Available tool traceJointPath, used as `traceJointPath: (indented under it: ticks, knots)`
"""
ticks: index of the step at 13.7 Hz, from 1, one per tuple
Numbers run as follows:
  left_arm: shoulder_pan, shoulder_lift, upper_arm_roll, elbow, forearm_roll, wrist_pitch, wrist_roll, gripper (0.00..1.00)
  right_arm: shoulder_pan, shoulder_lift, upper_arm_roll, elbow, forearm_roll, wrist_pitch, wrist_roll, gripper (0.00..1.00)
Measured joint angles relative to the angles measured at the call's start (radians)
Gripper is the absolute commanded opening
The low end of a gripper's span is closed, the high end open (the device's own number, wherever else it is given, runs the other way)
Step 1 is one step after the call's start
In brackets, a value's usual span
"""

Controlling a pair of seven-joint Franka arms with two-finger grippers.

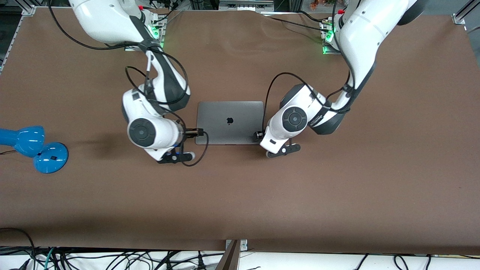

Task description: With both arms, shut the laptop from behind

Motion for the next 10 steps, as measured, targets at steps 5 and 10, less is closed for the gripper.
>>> traceJointPath:
  ticks: [5,10]
  knots:
    - [0.004,-0.231,0.066,-0.001,0.001,-0.242,0.082,1.0,-0.007,-0.075,-0.135,0.001,-0.005,-0.086,-0.001,1.0]
    - [0.005,-0.428,0.186,-0.086,-0.018,-0.301,0.297,1.0,-0.009,-0.142,-0.203,0.001,-0.006,-0.121,-0.001,1.0]
